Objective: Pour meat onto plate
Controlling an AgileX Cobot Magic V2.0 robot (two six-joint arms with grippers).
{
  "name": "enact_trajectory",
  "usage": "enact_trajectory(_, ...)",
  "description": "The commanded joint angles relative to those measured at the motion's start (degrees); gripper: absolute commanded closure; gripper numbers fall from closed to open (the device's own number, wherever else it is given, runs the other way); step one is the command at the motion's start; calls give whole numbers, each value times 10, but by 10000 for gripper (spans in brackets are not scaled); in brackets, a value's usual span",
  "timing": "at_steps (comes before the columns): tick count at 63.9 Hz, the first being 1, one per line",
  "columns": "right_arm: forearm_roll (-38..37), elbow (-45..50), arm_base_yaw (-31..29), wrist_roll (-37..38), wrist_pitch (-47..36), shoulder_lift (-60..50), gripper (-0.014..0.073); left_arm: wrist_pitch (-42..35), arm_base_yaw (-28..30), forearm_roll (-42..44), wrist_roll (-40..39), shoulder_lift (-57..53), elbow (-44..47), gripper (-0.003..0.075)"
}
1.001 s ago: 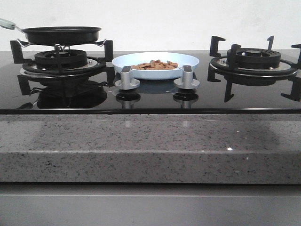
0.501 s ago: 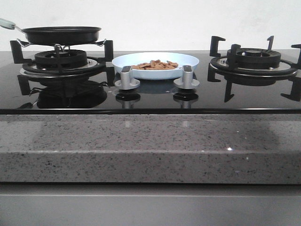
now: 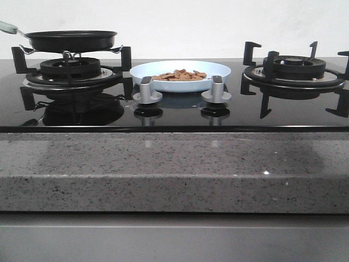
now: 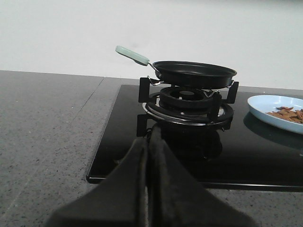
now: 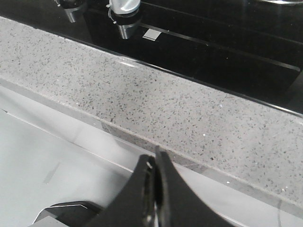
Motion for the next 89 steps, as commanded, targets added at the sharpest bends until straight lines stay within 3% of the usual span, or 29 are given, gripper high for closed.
enact_trajectory(1, 5, -15, -1, 0, -31, 1, 662, -52, 1, 1, -5, -10, 3, 741)
enact_trajectory(15, -11, 7, -17, -8, -57, -49, 662, -52, 1, 1, -5, -10, 3, 741)
enact_trajectory(36, -25, 244, -135, -18, -362, -243, 662, -52, 1, 1, -5, -10, 3, 741)
enact_trajectory(55, -10, 380, -151, -18, -489, -296, 662, -52, 1, 1, -5, -10, 3, 741)
enact_trajectory(89, -9, 377, -151, -16, -504, -296, 662, -52, 1, 1, -5, -10, 3, 741)
